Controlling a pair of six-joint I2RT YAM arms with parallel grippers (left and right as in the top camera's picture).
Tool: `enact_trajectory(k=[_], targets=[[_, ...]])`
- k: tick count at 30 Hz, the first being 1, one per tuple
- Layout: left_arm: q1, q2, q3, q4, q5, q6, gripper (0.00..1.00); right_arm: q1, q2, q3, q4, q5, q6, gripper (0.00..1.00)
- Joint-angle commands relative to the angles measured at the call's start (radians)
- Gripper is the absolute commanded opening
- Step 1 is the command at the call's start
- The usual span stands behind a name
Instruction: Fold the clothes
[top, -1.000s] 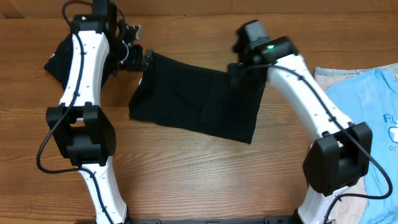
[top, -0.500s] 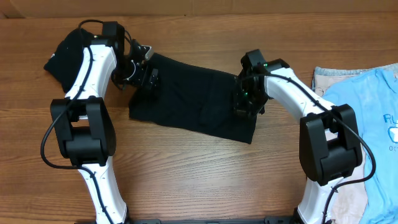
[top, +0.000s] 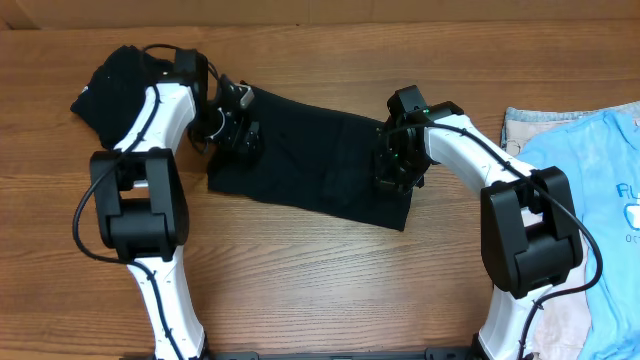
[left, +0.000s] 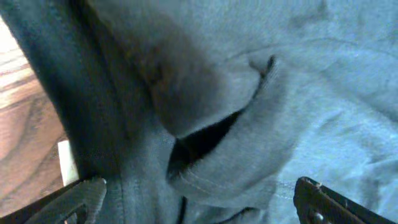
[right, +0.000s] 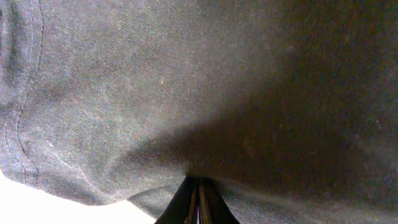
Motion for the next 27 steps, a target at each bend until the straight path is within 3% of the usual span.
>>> enact_trajectory(k=[1, 7, 16, 27], targets=[[0.000, 0.084, -0.017, -0.004, 0.006, -0.005, 1.00, 0.003, -0.001, -0.004, 0.002, -0.007, -0.005, 0.04], [-0.001, 0.154, -0.017, -0.019, 0.140, -0.007, 0.99, 0.003, -0.001, -0.004, 0.003, -0.007, -0.005, 0.04], [0.015, 0.163, 0.010, -0.086, 0.159, -0.007, 0.83, 0.003, 0.000, -0.004, -0.005, -0.006, -0.005, 0.04], [0.118, 0.163, 0.127, -0.151, 0.156, -0.014, 0.98, 0.003, -0.001, -0.004, -0.009, -0.007, -0.005, 0.04]])
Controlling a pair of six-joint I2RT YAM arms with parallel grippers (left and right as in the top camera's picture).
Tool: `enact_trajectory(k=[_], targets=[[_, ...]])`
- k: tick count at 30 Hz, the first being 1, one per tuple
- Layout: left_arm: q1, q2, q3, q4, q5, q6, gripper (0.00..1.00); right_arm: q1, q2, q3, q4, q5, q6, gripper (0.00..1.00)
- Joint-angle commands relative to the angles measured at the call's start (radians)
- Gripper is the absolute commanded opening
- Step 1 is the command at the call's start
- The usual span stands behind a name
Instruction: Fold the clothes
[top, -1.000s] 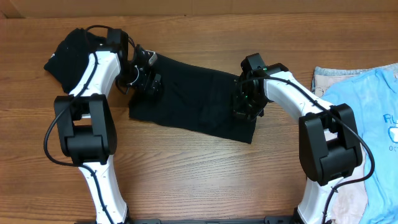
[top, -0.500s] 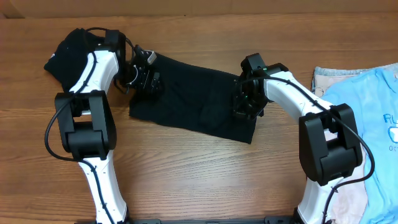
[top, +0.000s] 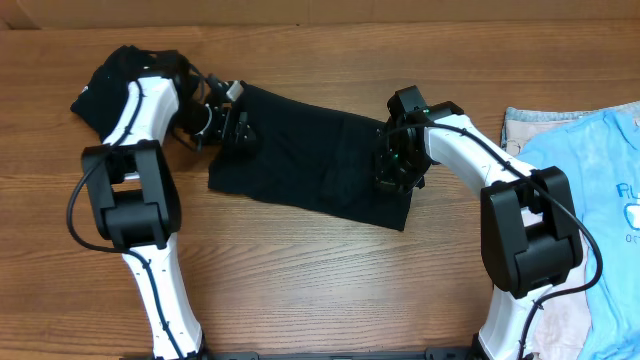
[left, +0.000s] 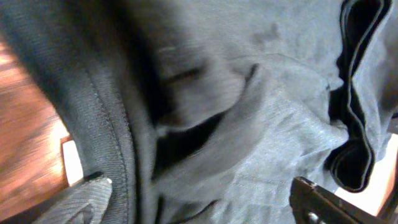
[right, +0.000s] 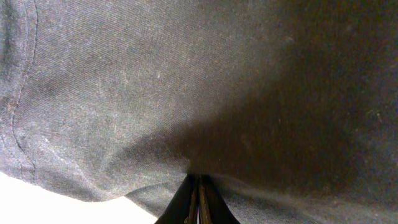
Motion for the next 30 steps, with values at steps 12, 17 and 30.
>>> enact_trajectory(k=[12, 17, 30], targets=[[-0.043, 0.065, -0.037, 0.023, -0.187, 0.026, 0.99, 0.003, -0.001, -0.004, 0.000, -0.006, -0.005, 0.04], [-0.002, 0.065, 0.056, -0.073, -0.148, 0.037, 0.98, 0.003, -0.001, -0.004, -0.009, -0.005, -0.006, 0.04], [0.070, 0.067, 0.162, -0.152, -0.092, 0.106, 1.00, 0.003, -0.001, -0.004, 0.004, -0.006, -0.005, 0.04]])
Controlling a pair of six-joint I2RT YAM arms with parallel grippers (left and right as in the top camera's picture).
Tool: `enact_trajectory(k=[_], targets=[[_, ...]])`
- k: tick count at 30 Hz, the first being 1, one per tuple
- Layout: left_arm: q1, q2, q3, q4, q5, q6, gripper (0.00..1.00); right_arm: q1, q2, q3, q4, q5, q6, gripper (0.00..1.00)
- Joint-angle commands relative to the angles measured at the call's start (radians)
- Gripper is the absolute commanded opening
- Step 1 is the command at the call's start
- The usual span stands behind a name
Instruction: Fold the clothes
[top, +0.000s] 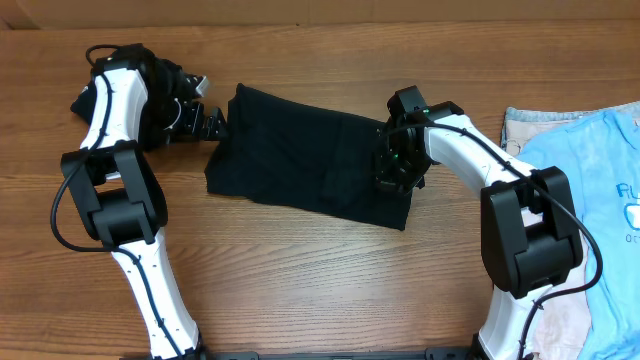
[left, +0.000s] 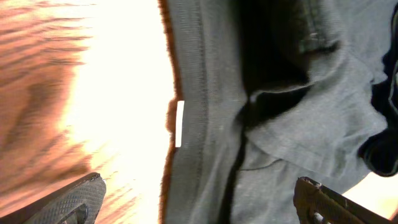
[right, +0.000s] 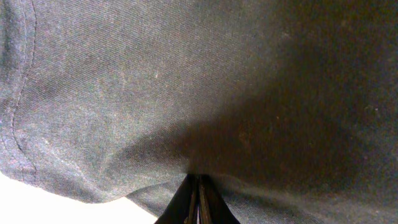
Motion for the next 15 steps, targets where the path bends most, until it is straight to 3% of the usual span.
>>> enact_trajectory(k=[1, 15], targets=[[-0.022, 0.015, -0.015, 0.021, 0.004, 0.045, 1.00, 0.003, -0.001, -0.004, 0.003, -0.006, -0.005, 0.04], [-0.091, 0.016, -0.243, 0.144, -0.013, 0.037, 0.98, 0.003, -0.001, -0.004, 0.003, -0.006, -0.005, 0.04]])
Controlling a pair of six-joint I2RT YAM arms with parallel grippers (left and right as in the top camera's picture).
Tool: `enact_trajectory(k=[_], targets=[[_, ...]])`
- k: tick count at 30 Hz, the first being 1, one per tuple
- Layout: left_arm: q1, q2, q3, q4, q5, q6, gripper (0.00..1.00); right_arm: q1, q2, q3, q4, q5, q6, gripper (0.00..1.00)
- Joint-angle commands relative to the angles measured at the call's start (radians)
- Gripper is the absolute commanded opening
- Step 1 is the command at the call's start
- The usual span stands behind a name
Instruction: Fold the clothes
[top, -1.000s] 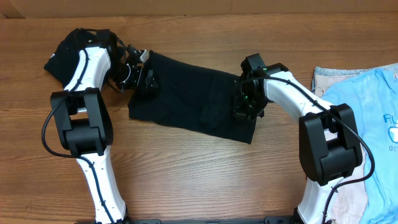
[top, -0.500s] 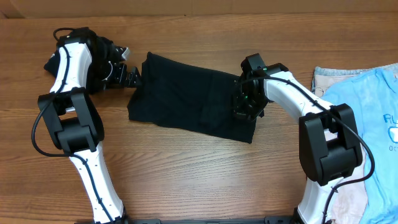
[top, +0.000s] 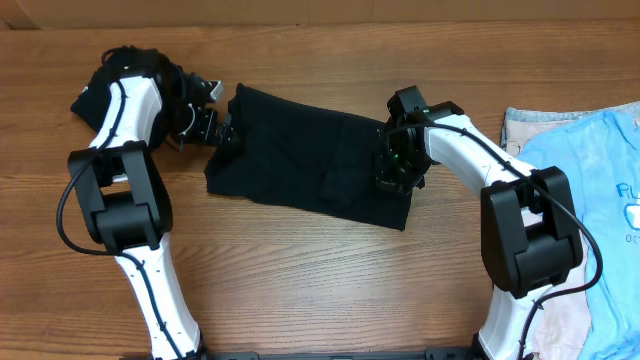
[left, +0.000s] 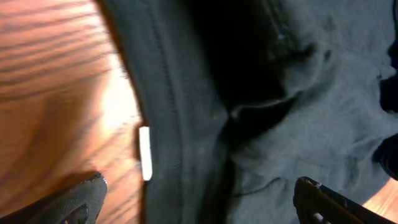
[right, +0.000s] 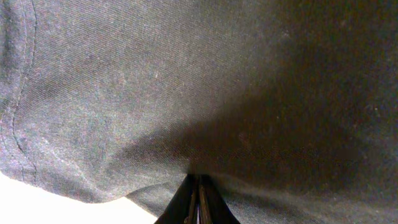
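Note:
A black garment lies spread across the middle of the table. My left gripper is at its upper left edge. In the left wrist view the left gripper is open wide, with the garment's hem and a small white tag between its fingers, nothing pinched. My right gripper sits low on the garment's right end. In the right wrist view the right gripper is shut on a pinch of the black cloth.
A second dark garment lies bunched at the far left corner behind my left arm. A light blue shirt lies on a beige cloth at the right edge. Bare wood table fills the front.
My left gripper has shifted slightly right, back over the garment's left hem, still open. More dark cloth now lies between its fingers. The right gripper has not moved.
My left gripper stood open over the garment's left part, deep over the cloth. It then sat further left each time, reaching the bare wood beside the hem. Now it is back at the hem. My right gripper stayed shut on the right end throughout.

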Motion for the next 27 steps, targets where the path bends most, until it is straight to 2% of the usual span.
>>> enact_trajectory(k=[1, 8, 11, 14, 16, 17, 18, 21, 23, 27], targets=[[-0.044, 0.072, -0.081, -0.012, -0.024, 0.011, 0.98, 0.003, -0.001, -0.004, 0.003, -0.006, -0.005, 0.04], [-0.074, 0.072, -0.081, -0.011, 0.003, 0.000, 0.94, 0.003, 0.000, -0.004, 0.003, -0.006, -0.005, 0.04], [-0.090, 0.072, -0.081, -0.013, 0.002, 0.000, 0.88, 0.003, 0.000, -0.004, 0.003, -0.006, -0.005, 0.04], [-0.109, 0.072, -0.081, -0.015, 0.002, 0.000, 0.72, 0.003, -0.001, -0.004, 0.003, -0.006, -0.005, 0.04], [-0.121, 0.072, -0.081, -0.016, -0.009, -0.002, 0.54, 0.003, -0.001, -0.004, 0.003, -0.006, -0.005, 0.04], [-0.122, 0.072, -0.080, -0.018, -0.028, -0.012, 0.38, 0.003, -0.001, -0.004, 0.003, -0.006, -0.005, 0.04], [-0.122, 0.072, -0.079, -0.023, -0.055, -0.027, 0.28, 0.003, -0.001, -0.004, 0.003, -0.006, -0.005, 0.04], [-0.105, 0.072, -0.048, -0.072, -0.154, -0.089, 0.05, 0.003, -0.001, -0.004, -0.006, -0.006, -0.005, 0.04], [-0.085, 0.071, 0.002, -0.129, -0.184, -0.106, 0.04, 0.002, -0.005, 0.001, -0.027, -0.006, -0.006, 0.04], [-0.040, 0.071, 0.218, -0.306, -0.198, -0.133, 0.04, 0.002, -0.047, 0.027, -0.074, -0.006, -0.013, 0.04]])
